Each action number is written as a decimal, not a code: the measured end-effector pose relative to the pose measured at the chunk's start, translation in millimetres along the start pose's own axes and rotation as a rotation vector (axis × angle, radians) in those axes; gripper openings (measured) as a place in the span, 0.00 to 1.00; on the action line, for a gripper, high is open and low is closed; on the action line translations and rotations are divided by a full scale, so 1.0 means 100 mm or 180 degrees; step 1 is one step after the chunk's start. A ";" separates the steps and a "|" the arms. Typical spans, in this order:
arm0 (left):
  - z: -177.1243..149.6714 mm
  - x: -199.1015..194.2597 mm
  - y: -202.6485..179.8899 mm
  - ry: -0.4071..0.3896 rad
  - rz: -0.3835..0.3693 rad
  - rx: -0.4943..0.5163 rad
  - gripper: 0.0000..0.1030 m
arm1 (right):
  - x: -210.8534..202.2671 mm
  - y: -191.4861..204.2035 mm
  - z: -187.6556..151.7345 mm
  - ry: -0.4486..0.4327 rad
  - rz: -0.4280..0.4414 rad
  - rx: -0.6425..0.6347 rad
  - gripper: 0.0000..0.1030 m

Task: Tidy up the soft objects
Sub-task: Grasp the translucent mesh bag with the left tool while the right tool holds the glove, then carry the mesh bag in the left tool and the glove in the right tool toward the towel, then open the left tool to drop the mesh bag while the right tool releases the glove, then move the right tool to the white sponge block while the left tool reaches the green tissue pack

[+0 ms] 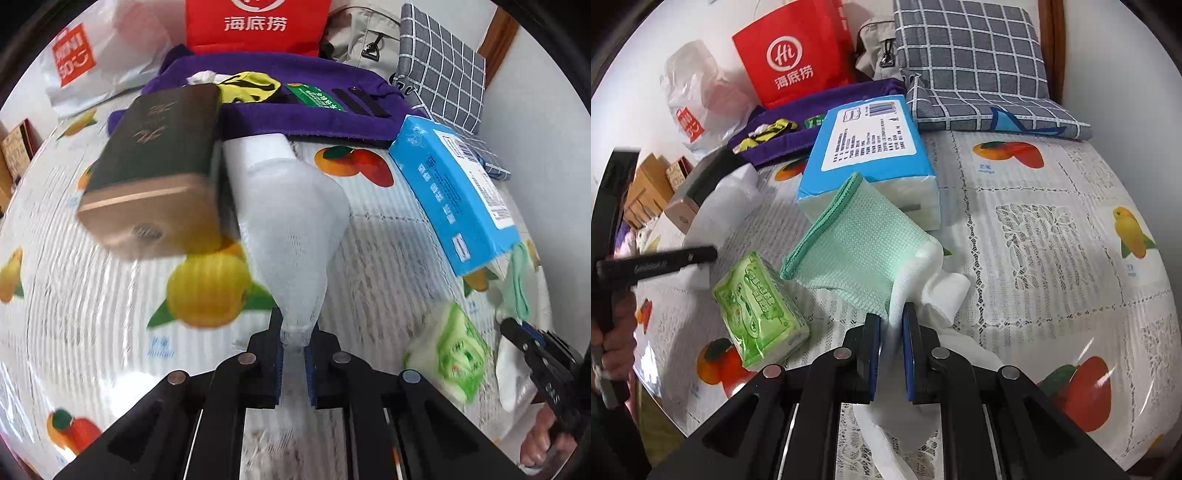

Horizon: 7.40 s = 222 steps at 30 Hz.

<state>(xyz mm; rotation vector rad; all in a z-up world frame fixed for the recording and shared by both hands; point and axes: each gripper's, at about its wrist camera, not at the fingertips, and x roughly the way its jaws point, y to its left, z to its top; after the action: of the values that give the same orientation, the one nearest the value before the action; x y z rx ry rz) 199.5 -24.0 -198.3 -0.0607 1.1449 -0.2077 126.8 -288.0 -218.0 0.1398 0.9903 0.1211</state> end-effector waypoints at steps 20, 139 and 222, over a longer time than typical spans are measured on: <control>-0.26 -0.66 0.38 -0.0371 -0.0218 -0.0265 0.09 | -0.50 0.13 0.12 -0.0157 0.0175 0.0107 0.11; 2.58 0.39 0.85 -0.0427 -0.0105 -0.0410 0.07 | 1.52 0.73 3.02 -0.0041 0.0328 -0.0404 0.11; 0.21 -0.94 0.87 -0.0274 -0.0303 -0.0599 0.67 | -0.13 1.24 0.84 -0.0115 0.0722 -0.0422 0.22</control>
<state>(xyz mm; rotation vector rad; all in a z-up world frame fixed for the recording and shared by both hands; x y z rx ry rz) 192.4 78.1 -118.5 -0.2884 1.0740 -0.1794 185.9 -173.4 -140.6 0.1322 0.9255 0.3899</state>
